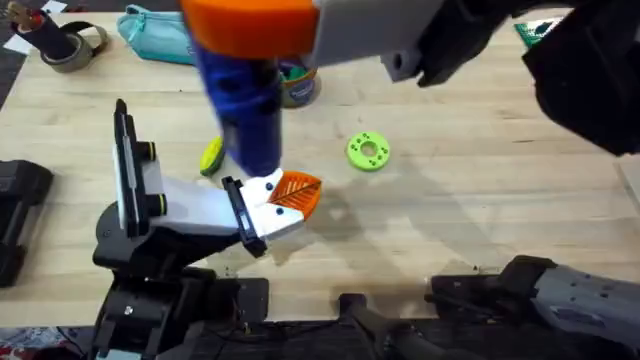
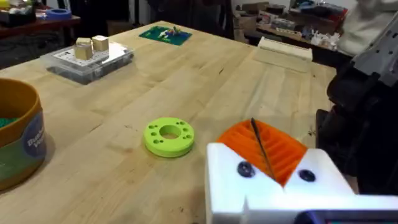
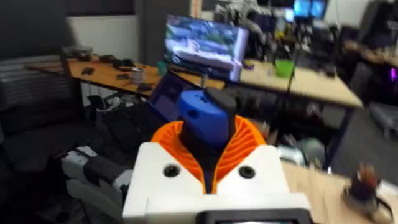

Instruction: Pick up the gripper from the table and insert it into the empty holder that is missing its gripper. Then pick up a screw, insert it into the mounting hole, and use the screwdriver to tighten it. Finally, clean up the table by picking up the vegetable and placing it into the bucket.

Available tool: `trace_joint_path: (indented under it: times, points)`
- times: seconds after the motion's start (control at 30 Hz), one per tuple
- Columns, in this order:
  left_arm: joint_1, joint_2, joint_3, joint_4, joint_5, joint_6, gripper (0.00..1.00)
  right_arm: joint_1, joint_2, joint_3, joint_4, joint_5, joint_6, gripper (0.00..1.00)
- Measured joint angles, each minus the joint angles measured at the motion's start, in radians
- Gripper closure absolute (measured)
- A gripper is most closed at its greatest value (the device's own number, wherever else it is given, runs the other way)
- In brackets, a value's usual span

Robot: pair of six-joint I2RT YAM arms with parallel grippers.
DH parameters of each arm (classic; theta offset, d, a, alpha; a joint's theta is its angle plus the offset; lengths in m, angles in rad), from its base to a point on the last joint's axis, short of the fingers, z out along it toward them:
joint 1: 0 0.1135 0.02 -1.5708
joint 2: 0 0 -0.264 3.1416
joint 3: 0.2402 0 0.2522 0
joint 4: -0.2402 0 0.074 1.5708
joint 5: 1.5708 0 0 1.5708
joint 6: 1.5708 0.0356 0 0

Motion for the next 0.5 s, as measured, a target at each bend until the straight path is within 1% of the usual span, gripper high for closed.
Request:
trace_joint_path:
  times: [0.07,0.13,0.3,0.4,0.5]
  points:
    - [0.0,0.0,0.0,0.0,0.0,0.0,0.982,0.015,0.0,0.009,0.045,-0.01,0.024,0.96]
    - [0.0,0.0,0.0,0.0,0.0,0.0,0.982,0.017,0.0,0.034,0.046,-0.019,0.047,0.961]
    - [0.0,0.0,0.0,0.0,0.0,0.0,0.982,0.001,0.014,0.143,0.042,-0.054,0.079,0.961]
    - [0.0,0.0,0.0,0.0,0.0,0.0,0.982,-0.003,0.036,0.202,0.045,-0.069,0.085,0.962]
    - [0.0,0.0,0.0,0.0,0.0,0.0,0.982,-0.003,0.082,0.242,0.047,-0.088,0.088,0.96]
